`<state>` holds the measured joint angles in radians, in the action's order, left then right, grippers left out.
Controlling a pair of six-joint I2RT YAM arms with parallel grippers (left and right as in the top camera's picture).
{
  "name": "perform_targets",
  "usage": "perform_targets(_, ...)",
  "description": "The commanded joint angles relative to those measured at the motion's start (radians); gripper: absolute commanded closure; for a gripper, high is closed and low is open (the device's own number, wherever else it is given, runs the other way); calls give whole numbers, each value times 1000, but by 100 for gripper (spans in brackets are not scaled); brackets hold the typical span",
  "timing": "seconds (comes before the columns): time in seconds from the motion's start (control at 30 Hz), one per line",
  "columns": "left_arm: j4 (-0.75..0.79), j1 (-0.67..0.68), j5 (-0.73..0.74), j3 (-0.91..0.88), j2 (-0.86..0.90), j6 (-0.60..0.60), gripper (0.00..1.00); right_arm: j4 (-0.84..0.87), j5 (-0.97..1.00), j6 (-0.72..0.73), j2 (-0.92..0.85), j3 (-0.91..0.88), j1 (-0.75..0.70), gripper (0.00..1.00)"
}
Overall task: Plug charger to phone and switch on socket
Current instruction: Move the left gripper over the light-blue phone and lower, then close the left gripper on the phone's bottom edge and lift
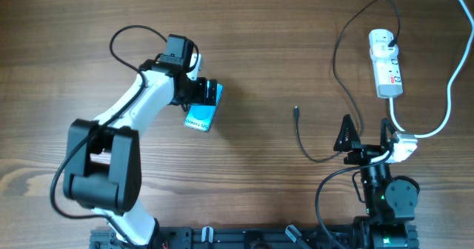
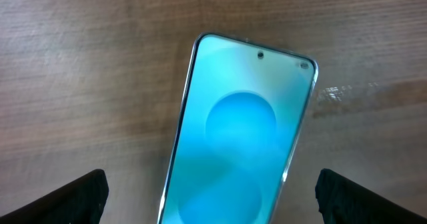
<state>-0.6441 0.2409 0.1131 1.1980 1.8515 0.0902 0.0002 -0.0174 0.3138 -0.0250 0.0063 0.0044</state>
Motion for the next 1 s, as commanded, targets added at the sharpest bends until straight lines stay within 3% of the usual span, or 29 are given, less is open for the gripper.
perform_targets(0.0,49,11,-26,10,32,-37,0,5,10,3,2,-1,4,0)
perform_targets(0.27,3,68,-29,10,56,-30,0,5,10,3,2,-1,4,0)
perform_targets(0.53,5,108,-130,-29,61,31,0,5,10,3,2,-1,4,0)
perform_targets(0.67,27,109,-130,-73,61,55,17,5,10,3,2,-1,4,0)
perform_targets(0.77,23,109,-130,-82,61,103,19,5,10,3,2,-1,4,0)
perform_targets(0.83,24,109,-130,-82,61,186,28,5,10,3,2,-1,4,0)
perform_targets(0.97,40,109,-130,-82,61,346,28,5,10,3,2,-1,4,0)
